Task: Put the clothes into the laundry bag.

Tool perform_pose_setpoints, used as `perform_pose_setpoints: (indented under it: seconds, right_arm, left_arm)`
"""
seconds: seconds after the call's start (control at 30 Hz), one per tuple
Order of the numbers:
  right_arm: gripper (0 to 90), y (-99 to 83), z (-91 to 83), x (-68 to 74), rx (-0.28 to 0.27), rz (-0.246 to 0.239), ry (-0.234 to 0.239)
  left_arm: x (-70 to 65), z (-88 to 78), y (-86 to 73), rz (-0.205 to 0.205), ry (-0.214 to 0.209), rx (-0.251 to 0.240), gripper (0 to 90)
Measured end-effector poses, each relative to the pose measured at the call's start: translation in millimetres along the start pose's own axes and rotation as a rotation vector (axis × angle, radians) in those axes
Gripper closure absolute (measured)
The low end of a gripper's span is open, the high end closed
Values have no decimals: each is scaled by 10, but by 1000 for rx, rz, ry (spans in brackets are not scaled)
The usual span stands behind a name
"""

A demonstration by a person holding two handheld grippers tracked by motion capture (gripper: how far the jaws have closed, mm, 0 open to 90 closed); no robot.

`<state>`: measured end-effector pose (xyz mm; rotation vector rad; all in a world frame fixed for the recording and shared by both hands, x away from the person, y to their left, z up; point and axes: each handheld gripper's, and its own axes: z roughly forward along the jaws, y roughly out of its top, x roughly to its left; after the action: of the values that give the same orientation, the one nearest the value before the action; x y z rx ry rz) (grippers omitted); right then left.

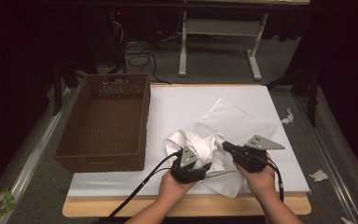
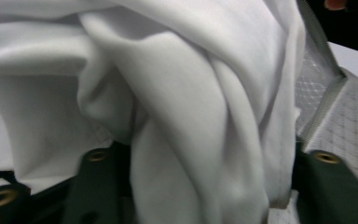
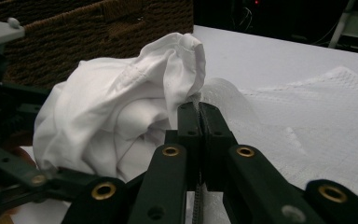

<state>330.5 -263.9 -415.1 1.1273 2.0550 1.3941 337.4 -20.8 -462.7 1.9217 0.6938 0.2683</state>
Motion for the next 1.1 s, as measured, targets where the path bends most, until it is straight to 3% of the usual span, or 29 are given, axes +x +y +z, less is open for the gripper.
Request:
perform_pose_setpoints:
  seconds: [0.07,0.27,0.57,0.8,0.9,1.0,1.1]
  right_arm:
    - [890,-11,0,-9,2,-3,2]
    - [889,-32,-15,-31,7,0,0]
    - [887,-57,-54,-64,12,3,-5]
    - [887,-55,-68,-77,7,3,-12]
    - [887,-51,-64,-65,9,3,-12]
    - [887,-50,-56,-59,8,-3,-12]
    - [887,-55,-46,-52,15,-5,-11]
  left_arm:
    - [-3,-50,-10,-13,-17,-2,271]
    - [-68,-206,-53,-6,-36,-55,176]
    - [-56,-357,-20,-32,-5,-123,174]
    - [-97,-459,36,-27,20,-190,153]
    - [-96,-458,125,-10,30,-195,141]
    - [-75,-415,219,-18,24,-205,154]
    - [-39,-316,296,-29,35,-175,207]
